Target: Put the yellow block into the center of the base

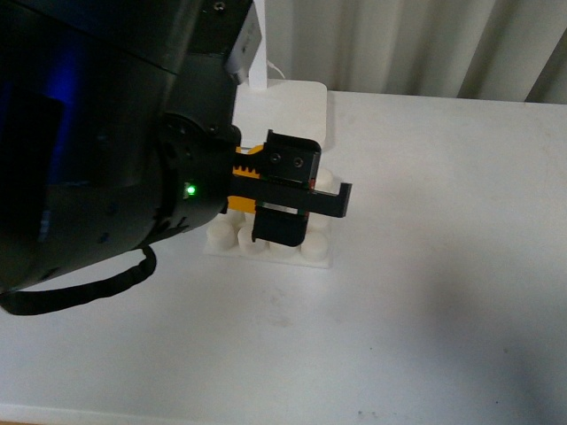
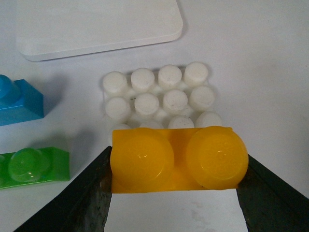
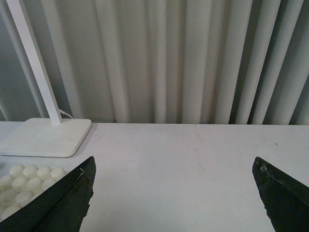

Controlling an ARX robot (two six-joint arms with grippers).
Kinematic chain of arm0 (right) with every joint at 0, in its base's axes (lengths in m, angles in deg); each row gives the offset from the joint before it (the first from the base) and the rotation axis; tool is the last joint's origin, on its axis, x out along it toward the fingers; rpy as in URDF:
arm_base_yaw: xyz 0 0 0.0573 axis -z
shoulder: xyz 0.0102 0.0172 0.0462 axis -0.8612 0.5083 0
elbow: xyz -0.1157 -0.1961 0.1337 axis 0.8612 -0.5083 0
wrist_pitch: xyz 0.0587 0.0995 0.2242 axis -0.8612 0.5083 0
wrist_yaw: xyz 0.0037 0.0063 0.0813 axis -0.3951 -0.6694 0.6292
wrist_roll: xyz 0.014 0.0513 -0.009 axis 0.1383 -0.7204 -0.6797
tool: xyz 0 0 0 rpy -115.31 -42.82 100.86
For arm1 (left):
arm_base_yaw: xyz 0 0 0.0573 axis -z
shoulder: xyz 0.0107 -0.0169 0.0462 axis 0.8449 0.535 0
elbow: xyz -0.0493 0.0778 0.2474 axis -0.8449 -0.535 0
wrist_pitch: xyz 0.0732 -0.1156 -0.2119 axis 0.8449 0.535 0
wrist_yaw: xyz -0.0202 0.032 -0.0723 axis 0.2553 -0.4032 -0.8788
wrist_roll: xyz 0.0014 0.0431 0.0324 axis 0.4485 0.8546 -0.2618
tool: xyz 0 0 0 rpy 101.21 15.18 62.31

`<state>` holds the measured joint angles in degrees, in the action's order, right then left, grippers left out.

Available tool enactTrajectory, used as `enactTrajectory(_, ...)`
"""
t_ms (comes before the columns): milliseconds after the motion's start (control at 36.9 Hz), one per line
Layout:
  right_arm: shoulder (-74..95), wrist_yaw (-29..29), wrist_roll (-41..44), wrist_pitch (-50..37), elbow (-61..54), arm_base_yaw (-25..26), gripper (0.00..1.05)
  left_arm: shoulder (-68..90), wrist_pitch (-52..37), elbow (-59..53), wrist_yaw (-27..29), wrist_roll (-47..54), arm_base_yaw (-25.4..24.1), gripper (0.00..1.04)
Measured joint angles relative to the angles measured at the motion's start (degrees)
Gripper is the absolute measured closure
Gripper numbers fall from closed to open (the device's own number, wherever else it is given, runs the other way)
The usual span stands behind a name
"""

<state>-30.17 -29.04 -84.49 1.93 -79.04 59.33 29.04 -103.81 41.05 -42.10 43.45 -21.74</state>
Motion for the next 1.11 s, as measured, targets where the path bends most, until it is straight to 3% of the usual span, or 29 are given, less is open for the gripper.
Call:
enactTrajectory(434,0.0,0.0,0.0,0.0,0.0,0.0,0.09,10.0,1.6,8.0,1.2,-1.2,2.0,0.39)
enactTrajectory(1111,0.0,0.0,0.0,0.0,0.0,0.0,0.09,14.4,2.8,10.8,1.2,0.3,-0.8,0.39)
